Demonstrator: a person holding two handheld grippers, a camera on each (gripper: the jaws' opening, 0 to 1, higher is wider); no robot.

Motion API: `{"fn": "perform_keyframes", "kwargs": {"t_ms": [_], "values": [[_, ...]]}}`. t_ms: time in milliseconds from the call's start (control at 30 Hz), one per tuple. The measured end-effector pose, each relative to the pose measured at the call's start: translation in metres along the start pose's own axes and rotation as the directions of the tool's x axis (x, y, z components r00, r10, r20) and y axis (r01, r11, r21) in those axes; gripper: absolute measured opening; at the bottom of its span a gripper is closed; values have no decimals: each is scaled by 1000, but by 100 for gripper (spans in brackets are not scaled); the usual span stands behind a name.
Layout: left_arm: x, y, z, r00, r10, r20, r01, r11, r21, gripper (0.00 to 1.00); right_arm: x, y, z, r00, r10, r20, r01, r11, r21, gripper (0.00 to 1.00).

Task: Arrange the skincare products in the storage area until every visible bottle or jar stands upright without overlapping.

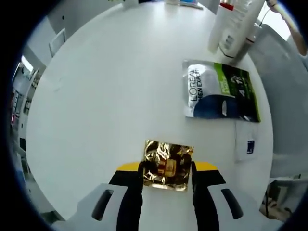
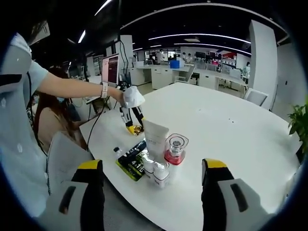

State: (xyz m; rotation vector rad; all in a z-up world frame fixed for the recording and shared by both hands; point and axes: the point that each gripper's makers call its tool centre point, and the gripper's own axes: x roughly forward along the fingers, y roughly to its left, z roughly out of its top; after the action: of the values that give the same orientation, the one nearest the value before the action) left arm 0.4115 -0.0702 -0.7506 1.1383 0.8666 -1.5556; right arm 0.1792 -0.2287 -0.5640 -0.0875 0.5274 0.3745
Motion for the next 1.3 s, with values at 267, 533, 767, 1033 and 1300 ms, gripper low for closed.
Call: {"fn": "perform_keyframes", "kwargs": {"t_ms": [267, 533, 767, 1033, 1300], "values": [[3, -11, 5, 1000, 2, -5, -3, 1000, -12, 36, -1, 0, -2, 1000, -3, -1, 3, 1000, 0, 84], [4, -23, 11, 1000, 5, 2, -5, 1000, -23, 36, -2, 1, -2, 1000, -2, 1, 2, 1000, -4, 84], [5, -32, 15, 1000, 6, 15, -5, 999, -32, 37, -1, 2, -3, 1000, 0, -1, 0, 1000, -12, 84], [6, -42, 18, 1000, 5, 11, -4, 999, -33, 37, -2, 4, -3, 1000, 0, 4, 0, 1000, -15, 84], [7, -50, 19, 1000, 4, 3, -3, 1000, -27, 37, -5, 5, -5, 1000, -3, 4, 3, 1000, -13, 84]]}}
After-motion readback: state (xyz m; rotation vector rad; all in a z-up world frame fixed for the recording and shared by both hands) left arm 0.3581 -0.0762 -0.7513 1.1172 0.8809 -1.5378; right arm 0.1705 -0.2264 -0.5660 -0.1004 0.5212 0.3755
